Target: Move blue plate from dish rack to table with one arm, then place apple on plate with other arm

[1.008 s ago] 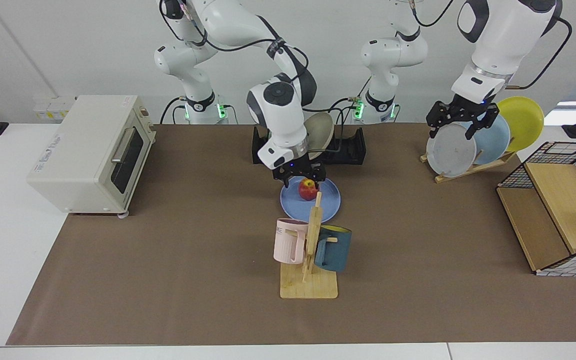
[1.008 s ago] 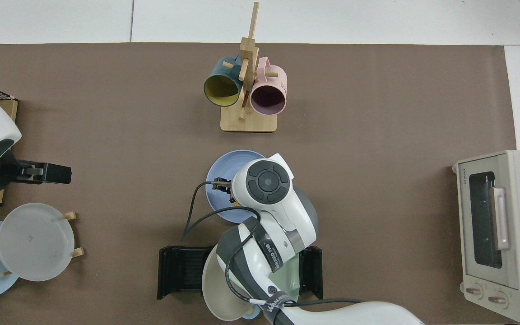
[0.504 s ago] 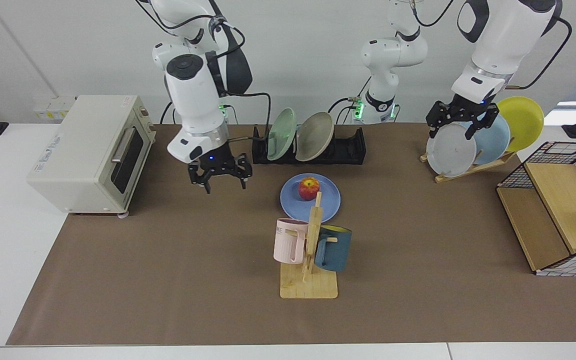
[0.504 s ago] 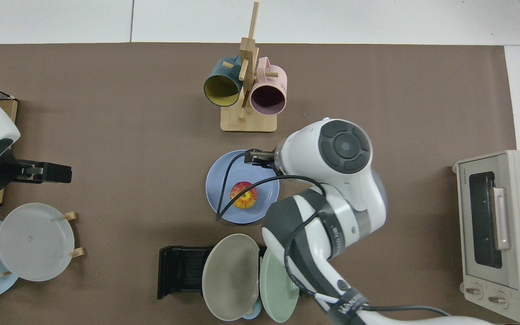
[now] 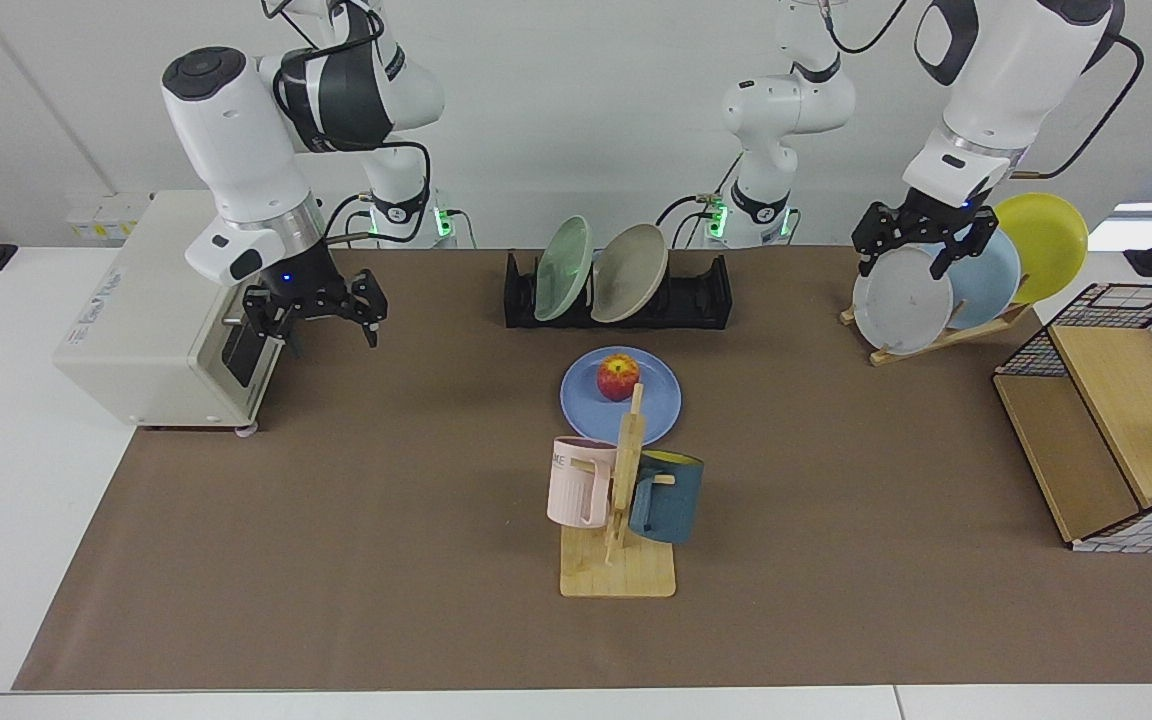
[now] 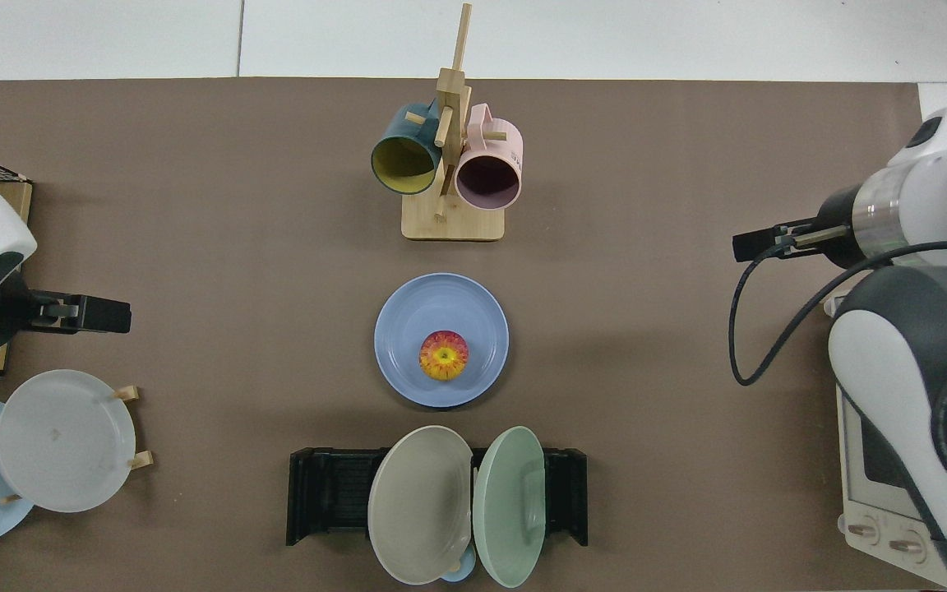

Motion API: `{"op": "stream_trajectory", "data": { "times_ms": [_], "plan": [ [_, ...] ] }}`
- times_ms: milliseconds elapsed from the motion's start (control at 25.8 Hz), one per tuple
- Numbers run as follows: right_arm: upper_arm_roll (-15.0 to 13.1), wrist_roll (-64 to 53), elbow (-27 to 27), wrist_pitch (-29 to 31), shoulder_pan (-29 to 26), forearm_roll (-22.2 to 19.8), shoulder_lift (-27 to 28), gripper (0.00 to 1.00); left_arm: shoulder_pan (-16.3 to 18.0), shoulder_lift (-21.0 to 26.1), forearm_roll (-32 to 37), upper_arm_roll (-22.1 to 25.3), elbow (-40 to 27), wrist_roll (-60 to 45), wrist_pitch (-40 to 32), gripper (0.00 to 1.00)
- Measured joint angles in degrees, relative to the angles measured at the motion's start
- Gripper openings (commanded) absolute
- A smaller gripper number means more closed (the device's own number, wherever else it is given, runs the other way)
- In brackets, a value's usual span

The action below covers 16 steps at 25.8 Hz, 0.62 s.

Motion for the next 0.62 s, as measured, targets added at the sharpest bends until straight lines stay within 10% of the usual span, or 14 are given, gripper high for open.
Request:
{"op": "stream_trajectory", "data": {
  "times_ms": [620],
  "plan": [
    [0.0,8.8,1.9,-6.2,-0.5,-0.9,-1.3,1.00,0.0,0.0,0.0,0.0,0.0,0.0,0.0,1.00]
  ]
}}
